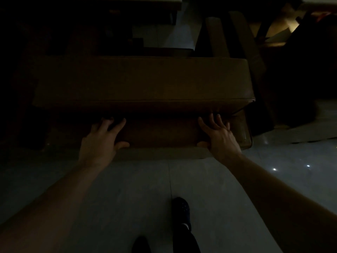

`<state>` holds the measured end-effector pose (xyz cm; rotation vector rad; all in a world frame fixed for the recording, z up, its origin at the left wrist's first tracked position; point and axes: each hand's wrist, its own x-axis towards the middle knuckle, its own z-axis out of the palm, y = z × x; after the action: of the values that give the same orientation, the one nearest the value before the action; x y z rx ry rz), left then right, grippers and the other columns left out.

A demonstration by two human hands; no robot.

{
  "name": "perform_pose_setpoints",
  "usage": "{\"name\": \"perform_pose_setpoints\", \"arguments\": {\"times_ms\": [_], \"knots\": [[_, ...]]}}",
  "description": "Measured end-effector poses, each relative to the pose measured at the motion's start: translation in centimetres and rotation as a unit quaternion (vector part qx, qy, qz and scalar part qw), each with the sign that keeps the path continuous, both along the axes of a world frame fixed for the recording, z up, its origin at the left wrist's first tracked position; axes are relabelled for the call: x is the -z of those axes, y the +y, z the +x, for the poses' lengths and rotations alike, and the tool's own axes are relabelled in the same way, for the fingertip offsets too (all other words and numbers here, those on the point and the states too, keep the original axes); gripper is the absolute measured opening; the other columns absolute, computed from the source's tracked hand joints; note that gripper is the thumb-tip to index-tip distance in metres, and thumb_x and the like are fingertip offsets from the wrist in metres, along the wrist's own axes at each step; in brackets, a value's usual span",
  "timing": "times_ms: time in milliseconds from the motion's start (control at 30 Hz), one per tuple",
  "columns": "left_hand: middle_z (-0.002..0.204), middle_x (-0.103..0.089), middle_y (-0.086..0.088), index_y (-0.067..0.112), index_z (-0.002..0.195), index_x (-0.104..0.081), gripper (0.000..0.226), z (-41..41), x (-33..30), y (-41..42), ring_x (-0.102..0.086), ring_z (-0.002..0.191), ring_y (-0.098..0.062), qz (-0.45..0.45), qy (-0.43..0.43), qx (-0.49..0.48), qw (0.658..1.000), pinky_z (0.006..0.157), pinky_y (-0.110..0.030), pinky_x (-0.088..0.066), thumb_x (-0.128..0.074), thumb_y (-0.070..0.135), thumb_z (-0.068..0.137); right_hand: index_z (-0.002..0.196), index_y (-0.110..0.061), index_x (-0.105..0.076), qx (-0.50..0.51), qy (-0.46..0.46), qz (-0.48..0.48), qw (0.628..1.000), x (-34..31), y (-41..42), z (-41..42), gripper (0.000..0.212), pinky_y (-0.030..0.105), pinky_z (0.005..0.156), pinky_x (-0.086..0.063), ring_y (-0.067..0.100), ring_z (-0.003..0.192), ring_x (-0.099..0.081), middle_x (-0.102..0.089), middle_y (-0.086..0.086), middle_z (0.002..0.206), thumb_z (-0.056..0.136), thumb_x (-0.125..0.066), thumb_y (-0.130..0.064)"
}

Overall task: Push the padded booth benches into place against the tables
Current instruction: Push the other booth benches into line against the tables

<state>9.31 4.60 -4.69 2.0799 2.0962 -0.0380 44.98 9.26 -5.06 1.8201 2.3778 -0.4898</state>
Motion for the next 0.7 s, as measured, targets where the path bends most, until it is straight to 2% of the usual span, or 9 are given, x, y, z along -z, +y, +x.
{"name": "perform_pose_setpoints", "arguments": {"times_ms": [133,333,500,700], "knots": [[0.150,-0.036,-0.006,0.034,0.151,-0.031,0.076,1.2,0.0,1.0,-0.032,0.134,-0.036,0.007,-0.026,-0.018,0.999,0.097,-0.056,-0.045,-0.060,0.059,0.085,0.156,-0.031,-0.010,0.009,-0.012,0.002,1.000,-0.3,1.8,0.5,0.087,0.064,0.118,-0.006,0.040,0.149,0.002,-0.005,0.016,0.164,0.090,-0.064,-0.042],[0.152,-0.035,-0.007,0.033,0.152,-0.030,0.077,1.3,0.5,1.2,-0.031,0.136,-0.037,0.012,-0.022,-0.020,0.999,0.101,-0.056,-0.042,-0.061,0.057,0.086,0.156,-0.030,-0.012,0.014,-0.014,0.027,0.999,0.0,1.5,0.6,0.087,0.062,0.118,-0.006,0.040,0.150,0.001,-0.007,0.016,0.164,0.089,-0.065,-0.044],[0.157,-0.031,-0.009,0.030,0.153,-0.028,0.074,1.2,0.9,1.1,-0.022,0.143,-0.038,0.016,-0.035,-0.011,0.999,0.110,-0.057,-0.032,-0.059,0.051,0.089,0.156,-0.030,-0.013,0.008,-0.040,0.028,0.999,-0.6,1.8,0.2,0.089,0.062,0.118,-0.014,0.041,0.149,-0.005,-0.011,0.018,0.163,0.087,-0.066,-0.048],[0.154,-0.036,-0.015,0.022,0.151,-0.035,0.074,1.2,1.3,1.3,-0.024,0.143,-0.045,0.019,-0.046,0.007,0.999,0.110,-0.064,-0.030,-0.067,0.042,0.087,0.156,-0.032,-0.010,0.003,-0.084,0.018,0.996,-1.1,2.3,-0.1,0.089,0.060,0.117,-0.020,0.041,0.149,-0.008,-0.011,0.016,0.163,0.087,-0.064,-0.051]]}}
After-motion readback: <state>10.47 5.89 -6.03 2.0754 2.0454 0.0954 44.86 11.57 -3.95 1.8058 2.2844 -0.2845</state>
